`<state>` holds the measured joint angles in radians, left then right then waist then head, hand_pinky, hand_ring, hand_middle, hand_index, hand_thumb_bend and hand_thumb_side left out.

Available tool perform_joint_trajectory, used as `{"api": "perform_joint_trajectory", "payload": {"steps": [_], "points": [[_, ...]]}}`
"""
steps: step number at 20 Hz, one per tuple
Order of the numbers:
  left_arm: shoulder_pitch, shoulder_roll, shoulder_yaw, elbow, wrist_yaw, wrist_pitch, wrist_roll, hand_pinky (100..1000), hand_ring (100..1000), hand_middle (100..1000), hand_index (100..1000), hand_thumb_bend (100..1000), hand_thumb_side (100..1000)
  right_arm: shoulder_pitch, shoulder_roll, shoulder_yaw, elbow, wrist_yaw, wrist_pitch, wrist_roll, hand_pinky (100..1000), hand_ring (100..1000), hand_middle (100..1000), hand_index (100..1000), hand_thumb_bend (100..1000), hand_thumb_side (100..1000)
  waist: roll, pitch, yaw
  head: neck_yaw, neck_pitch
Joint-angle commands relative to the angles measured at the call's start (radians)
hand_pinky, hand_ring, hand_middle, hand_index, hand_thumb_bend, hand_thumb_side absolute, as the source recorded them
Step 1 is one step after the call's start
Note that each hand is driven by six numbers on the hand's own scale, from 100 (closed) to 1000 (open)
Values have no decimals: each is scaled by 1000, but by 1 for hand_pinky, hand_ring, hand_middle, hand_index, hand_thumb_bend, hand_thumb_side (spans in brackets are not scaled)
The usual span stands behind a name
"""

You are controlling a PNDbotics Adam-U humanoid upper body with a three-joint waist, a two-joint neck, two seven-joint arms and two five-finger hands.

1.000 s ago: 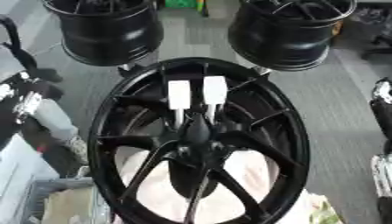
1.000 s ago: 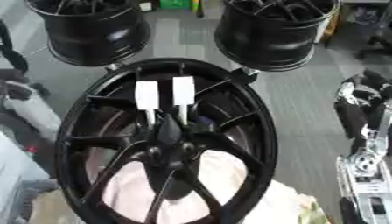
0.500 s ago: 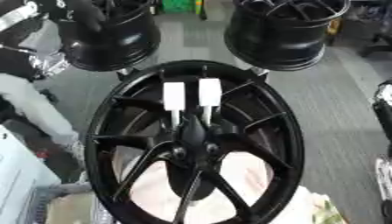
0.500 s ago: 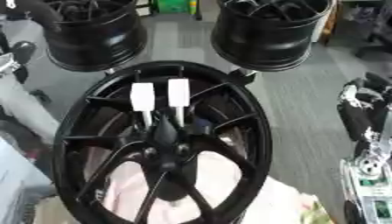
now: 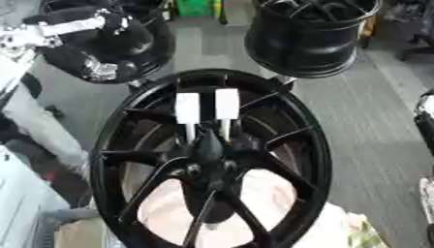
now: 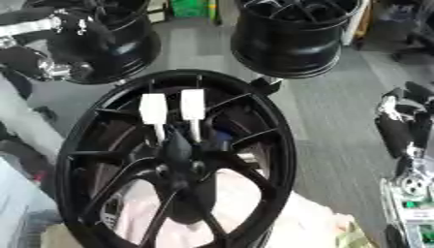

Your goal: Pull the pin out of the wheel hub.

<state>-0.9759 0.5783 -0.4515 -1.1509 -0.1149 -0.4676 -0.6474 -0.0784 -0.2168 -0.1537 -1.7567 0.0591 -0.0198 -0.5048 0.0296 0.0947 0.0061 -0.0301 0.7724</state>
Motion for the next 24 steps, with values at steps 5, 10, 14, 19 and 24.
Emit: {"api": "perform_joint_trajectory", "payload": {"steps": [5, 10, 14, 19, 24], "points": [[-48, -46, -43, 25, -56, -312, -260, 785, 768, 798, 881, 381, 582, -6, -24, 0, -7, 4, -1, 6, 499, 565, 637, 755, 100, 303, 2, -19, -4, 1, -2], [-55, -75, -71, 22, -133, -382, -260, 790, 767, 793, 883, 420, 532, -6, -23, 1, -6, 3, -2, 6, 500, 569, 647, 755, 100, 307, 2, -22, -4, 4, -2], [-52, -100, -83, 37, -194, -424, -260, 786, 764, 787, 880, 432, 556, -6, -21, 2, -5, 1, -2, 7, 500, 569, 649, 756, 100, 311, -1, -21, -5, 5, -2], [-43, -106, -106, 41, -237, -439, -260, 775, 750, 770, 870, 445, 577, -6, -21, 2, -6, 0, -3, 9, 500, 569, 649, 756, 100, 313, -1, -20, -6, 4, -2], [-41, -94, -125, 7, -264, -439, -260, 762, 731, 753, 861, 474, 577, -5, -21, 2, -4, -1, -3, 9, 501, 569, 649, 756, 100, 314, 0, -21, -4, 3, -2]]}}
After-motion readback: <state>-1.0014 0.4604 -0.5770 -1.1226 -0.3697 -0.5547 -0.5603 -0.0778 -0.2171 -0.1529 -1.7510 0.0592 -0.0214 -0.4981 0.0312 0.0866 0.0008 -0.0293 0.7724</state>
